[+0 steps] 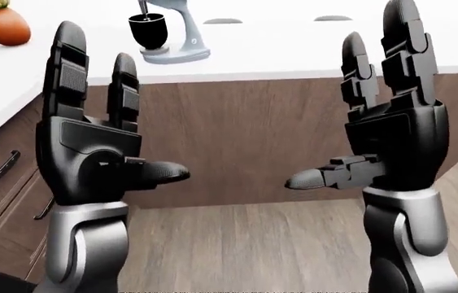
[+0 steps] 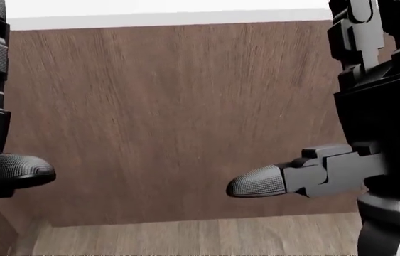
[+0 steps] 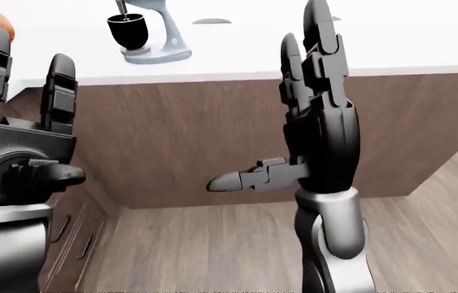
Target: Open the stand mixer head.
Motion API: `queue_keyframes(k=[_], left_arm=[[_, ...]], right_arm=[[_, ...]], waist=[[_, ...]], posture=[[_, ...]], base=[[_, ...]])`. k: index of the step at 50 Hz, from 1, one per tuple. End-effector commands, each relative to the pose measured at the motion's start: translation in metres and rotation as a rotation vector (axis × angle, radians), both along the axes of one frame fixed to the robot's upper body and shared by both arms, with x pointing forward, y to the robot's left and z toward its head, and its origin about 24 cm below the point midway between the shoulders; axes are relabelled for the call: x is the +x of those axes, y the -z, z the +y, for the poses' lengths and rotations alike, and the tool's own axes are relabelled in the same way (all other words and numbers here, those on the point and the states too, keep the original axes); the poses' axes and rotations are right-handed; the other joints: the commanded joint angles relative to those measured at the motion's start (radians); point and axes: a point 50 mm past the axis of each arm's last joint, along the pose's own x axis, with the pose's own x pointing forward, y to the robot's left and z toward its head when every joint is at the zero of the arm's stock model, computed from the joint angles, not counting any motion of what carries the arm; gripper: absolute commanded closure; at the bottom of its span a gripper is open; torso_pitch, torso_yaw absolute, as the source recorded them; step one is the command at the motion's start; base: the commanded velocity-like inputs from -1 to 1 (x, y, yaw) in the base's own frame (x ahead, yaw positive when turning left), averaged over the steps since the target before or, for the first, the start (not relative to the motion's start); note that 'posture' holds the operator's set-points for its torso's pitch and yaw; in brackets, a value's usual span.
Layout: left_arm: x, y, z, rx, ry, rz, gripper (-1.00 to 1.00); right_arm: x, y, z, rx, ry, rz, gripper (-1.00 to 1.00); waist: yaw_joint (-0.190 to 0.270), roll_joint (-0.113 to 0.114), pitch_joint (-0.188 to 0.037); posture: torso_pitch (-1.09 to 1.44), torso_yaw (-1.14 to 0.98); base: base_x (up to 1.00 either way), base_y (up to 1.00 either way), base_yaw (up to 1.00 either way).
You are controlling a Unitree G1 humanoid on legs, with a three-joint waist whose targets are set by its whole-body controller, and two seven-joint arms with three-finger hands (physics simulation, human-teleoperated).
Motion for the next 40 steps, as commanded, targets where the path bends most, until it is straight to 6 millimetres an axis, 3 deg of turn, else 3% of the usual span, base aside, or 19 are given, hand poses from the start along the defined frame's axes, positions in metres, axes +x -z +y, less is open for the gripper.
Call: queue_keyframes(k=[1,3,6,7,8,10,12,14,15,16,19,23,24,27,30,34,35,37,40], left_arm=[[-0.0040,-0.0059,0.0031,-0.007,-0.017,-0.050,-1.00],[-0.0020,-0.0041,0.0043,-0.007,-0.023,-0.045,-1.00],[-0.0020,-0.0024,0.0037,-0.006,-0.021,-0.041,-1.00],[-0.0023,-0.0024,0.0031,-0.005,-0.021,-0.042,-1.00],[-0.0023,-0.0023,0.0031,-0.006,-0.021,-0.042,-1.00],[-0.0017,-0.0023,0.0032,-0.004,-0.023,-0.040,-1.00],[-0.0012,-0.0006,0.0028,-0.001,-0.024,-0.038,-1.00],[0.0011,0.0002,0.0016,-0.001,-0.018,-0.036,-1.00],[0.0013,0.0002,0.0021,-0.004,-0.019,-0.035,-1.00],[0.0012,0.0011,0.0024,-0.003,-0.021,-0.033,-1.00],[0.0015,-0.0001,0.0020,-0.001,-0.019,-0.035,-1.00],[0.0015,-0.0006,0.0024,-0.003,-0.019,-0.038,-1.00],[0.0017,-0.0005,0.0024,-0.004,-0.019,-0.037,-1.00],[0.0015,-0.0003,0.0022,-0.003,-0.018,-0.037,-1.00],[0.0012,-0.0004,0.0029,-0.003,-0.021,-0.038,-1.00],[0.0009,-0.0002,0.0029,-0.001,-0.023,-0.037,-1.00],[0.0008,-0.0002,0.0026,-0.001,-0.022,-0.037,-1.00],[0.0007,-0.0003,0.0022,0.000,-0.020,-0.037,-1.00],[0.0005,-0.0002,0.0025,0.000,-0.021,-0.037,-1.00]], right_arm=[[-0.0072,-0.0086,0.0038,0.006,-0.028,-0.072,-1.00],[-0.0082,-0.0092,0.0052,0.001,-0.040,-0.081,-1.00],[-0.0069,-0.0069,0.0054,-0.001,-0.036,-0.070,-1.00],[-0.0072,-0.0066,0.0048,0.003,-0.035,-0.069,-1.00],[-0.0075,-0.0071,0.0041,0.010,-0.036,-0.072,-1.00],[-0.0067,-0.0053,0.0048,-0.001,-0.036,-0.067,-1.00],[-0.0061,-0.0048,0.0040,0.009,-0.037,-0.067,-1.00],[-0.0052,-0.0035,0.0050,0.018,-0.054,-0.077,-1.00],[-0.0054,-0.0032,0.0051,0.020,-0.056,-0.077,-1.00],[-0.0052,-0.0025,0.0052,0.015,-0.055,-0.072,-1.00],[-0.0055,-0.0037,0.0050,0.030,-0.064,-0.075,-1.00],[-0.0051,-0.0037,0.0057,0.010,-0.057,-0.076,-1.00],[-0.0045,-0.0028,0.0064,-0.002,-0.057,-0.070,-1.00],[-0.0064,-0.0043,0.0060,0.031,-0.070,-0.077,-1.00],[-0.0062,-0.0048,0.0056,0.034,-0.069,-0.080,-1.00],[-0.0058,-0.0041,0.0054,0.018,-0.058,-0.082,-1.00],[-0.0060,-0.0040,0.0047,0.031,-0.060,-0.082,-1.00],[-0.0063,-0.0043,0.0051,0.035,-0.067,-0.082,-1.00],[-0.0053,-0.0035,0.0051,0.030,-0.061,-0.084,-1.00]], waist=[[0.000,0.010,-0.010],[-0.009,0.088,-0.013],[0.004,-0.046,0.045],[-0.011,-0.049,0.052],[0.000,0.004,0.032],[0.008,0.013,-0.008],[-0.003,-0.036,0.034],[0.005,0.008,-0.017],[0.002,0.001,-0.005],[0.000,-0.034,0.013],[0.003,-0.058,-0.007],[-0.011,0.103,-0.006],[0.004,0.008,0.020],[0.019,-0.041,0.035],[0.030,-0.053,0.002],[0.024,-0.032,-0.033],[0.023,-0.069,-0.005],[0.018,-0.081,-0.010],[0.014,-0.026,-0.011]], posture=[[0.00,0.00],[0.00,0.00],[0.00,0.00],[0.00,0.00],[0.00,0.00],[0.00,0.00],[0.00,0.00],[0.00,0.00],[0.00,0.00],[0.00,0.00],[0.00,0.00],[0.00,0.00],[0.00,0.00],[0.00,0.00],[0.00,0.00],[0.00,0.00],[0.00,0.00],[0.00,0.00],[0.00,0.00]], base=[[0.00,0.00,0.00],[0.00,0.06,0.00],[0.00,1.00,0.00],[0.00,0.00,0.00],[0.00,0.00,0.00],[0.00,0.50,0.00],[0.00,0.25,0.00],[0.00,0.09,0.00],[0.00,0.77,0.00],[0.00,1.00,0.00],[0.00,0.68,0.00],[0.00,0.26,0.00],[0.00,1.00,0.00],[0.00,0.47,0.00],[0.00,0.00,0.00],[0.00,0.25,0.00],[0.00,1.00,0.00],[0.00,0.61,0.00],[0.00,0.04,0.00]])
